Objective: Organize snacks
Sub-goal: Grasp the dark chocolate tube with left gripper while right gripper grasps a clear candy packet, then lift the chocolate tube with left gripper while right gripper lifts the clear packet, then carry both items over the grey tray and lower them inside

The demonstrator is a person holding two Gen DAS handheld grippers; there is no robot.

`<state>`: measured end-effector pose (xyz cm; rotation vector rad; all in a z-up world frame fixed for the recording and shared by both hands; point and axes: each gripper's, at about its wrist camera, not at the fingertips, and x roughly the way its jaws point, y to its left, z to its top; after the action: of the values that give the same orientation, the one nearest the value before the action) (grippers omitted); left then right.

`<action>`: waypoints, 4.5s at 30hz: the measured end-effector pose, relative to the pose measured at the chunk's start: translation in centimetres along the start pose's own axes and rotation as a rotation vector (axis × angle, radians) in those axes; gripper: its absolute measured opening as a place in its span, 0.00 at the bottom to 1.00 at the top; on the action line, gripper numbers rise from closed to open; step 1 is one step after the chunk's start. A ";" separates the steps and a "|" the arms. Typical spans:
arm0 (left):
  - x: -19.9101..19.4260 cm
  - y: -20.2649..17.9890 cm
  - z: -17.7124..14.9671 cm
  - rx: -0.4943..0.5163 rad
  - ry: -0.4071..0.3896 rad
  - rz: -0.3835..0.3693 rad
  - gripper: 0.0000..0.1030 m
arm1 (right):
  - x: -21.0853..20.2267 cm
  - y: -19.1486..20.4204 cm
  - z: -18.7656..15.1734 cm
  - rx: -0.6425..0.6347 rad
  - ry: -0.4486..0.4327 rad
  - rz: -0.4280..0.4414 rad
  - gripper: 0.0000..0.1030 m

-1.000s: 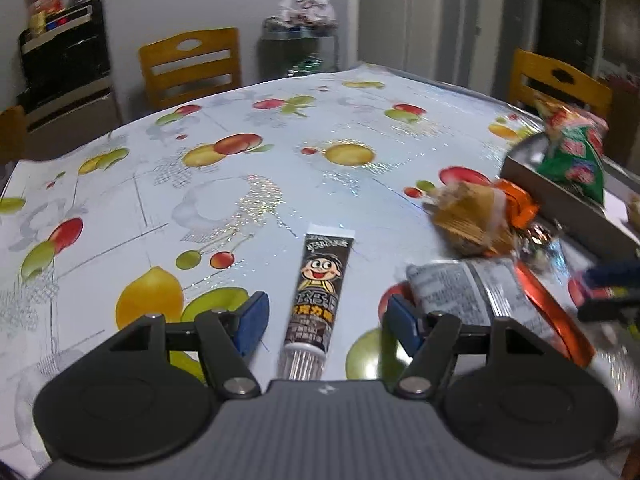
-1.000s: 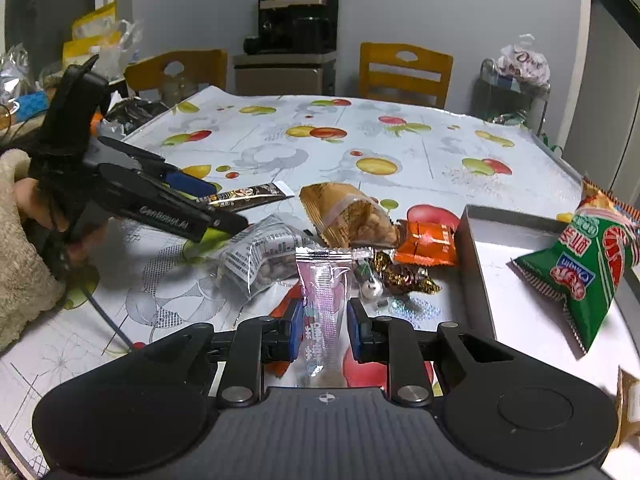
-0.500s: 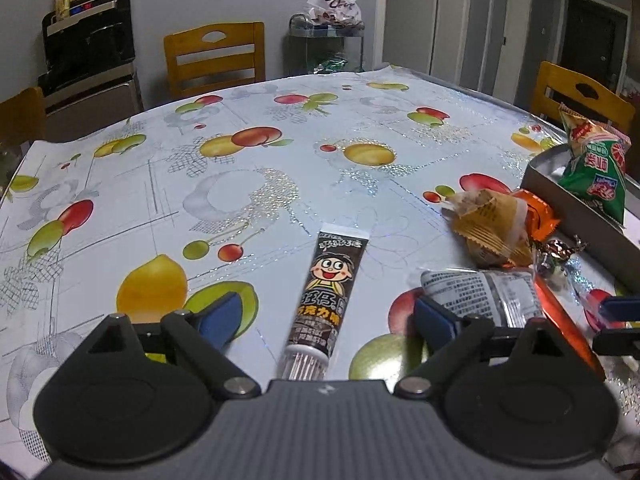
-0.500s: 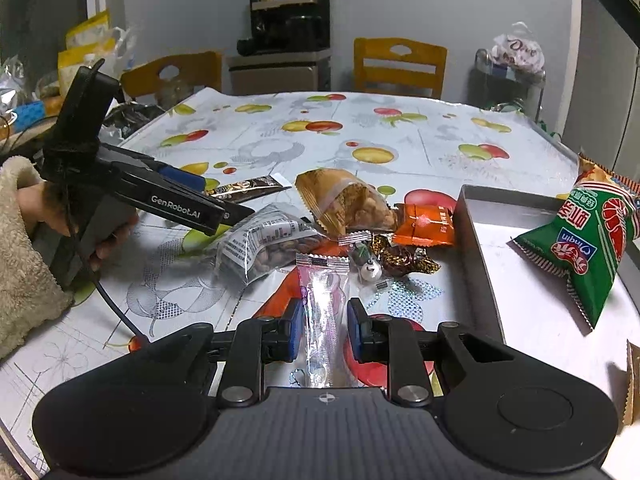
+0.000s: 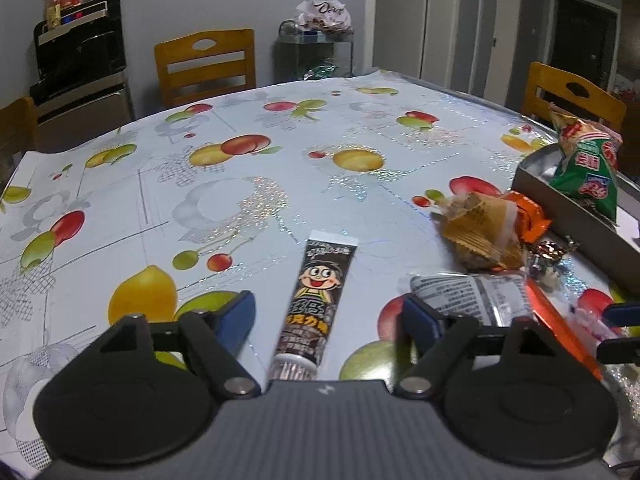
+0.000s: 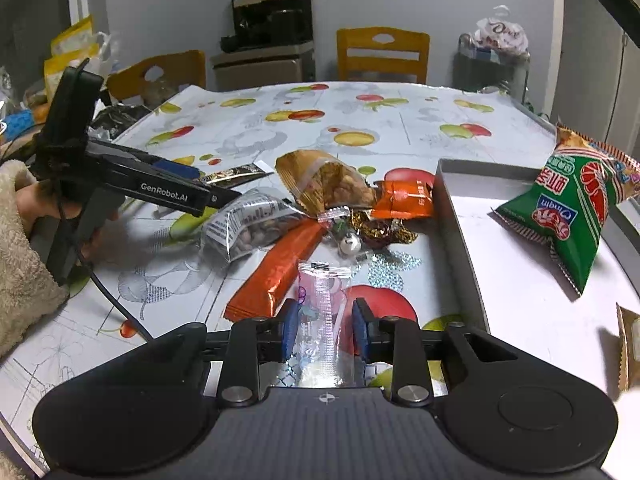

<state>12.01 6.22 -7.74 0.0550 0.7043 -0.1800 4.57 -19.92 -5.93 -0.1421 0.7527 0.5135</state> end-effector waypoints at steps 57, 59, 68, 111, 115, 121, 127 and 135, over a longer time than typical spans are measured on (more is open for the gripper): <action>-8.3 -4.8 -0.3 -0.047 -0.115 0.161 0.04 | -5.8 -1.4 -2.0 -0.121 -0.191 0.060 0.16; -7.8 -4.8 -0.4 -0.047 -0.097 0.164 0.04 | -5.7 -1.7 -2.0 -0.113 -0.186 0.062 0.16; -5.0 -4.1 -0.6 -0.075 -0.015 0.145 0.06 | -5.4 -2.2 -2.2 -0.100 -0.172 0.071 0.16; -7.9 -3.6 -0.4 -0.138 -0.111 0.061 0.20 | -6.0 -3.0 -2.1 -0.089 -0.204 0.084 0.16; -9.5 -4.1 0.5 -0.125 -0.150 0.044 0.20 | -6.6 -3.2 -1.8 -0.092 -0.223 0.073 0.16; -11.4 -6.2 2.0 -0.080 -0.196 0.002 0.20 | -8.0 -4.1 -1.6 -0.081 -0.254 0.052 0.16; -12.2 -9.3 3.6 -0.026 -0.220 -0.060 0.20 | -9.8 -5.9 -1.9 -0.058 -0.279 0.011 0.16; -10.9 -14.8 5.6 0.049 -0.216 -0.157 0.20 | -12.1 -10.2 -3.5 0.002 -0.287 -0.090 0.16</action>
<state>4.73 -7.31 3.77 0.0265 0.4886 -0.3482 0.01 -34.63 -0.81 -0.0969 0.4643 0.4363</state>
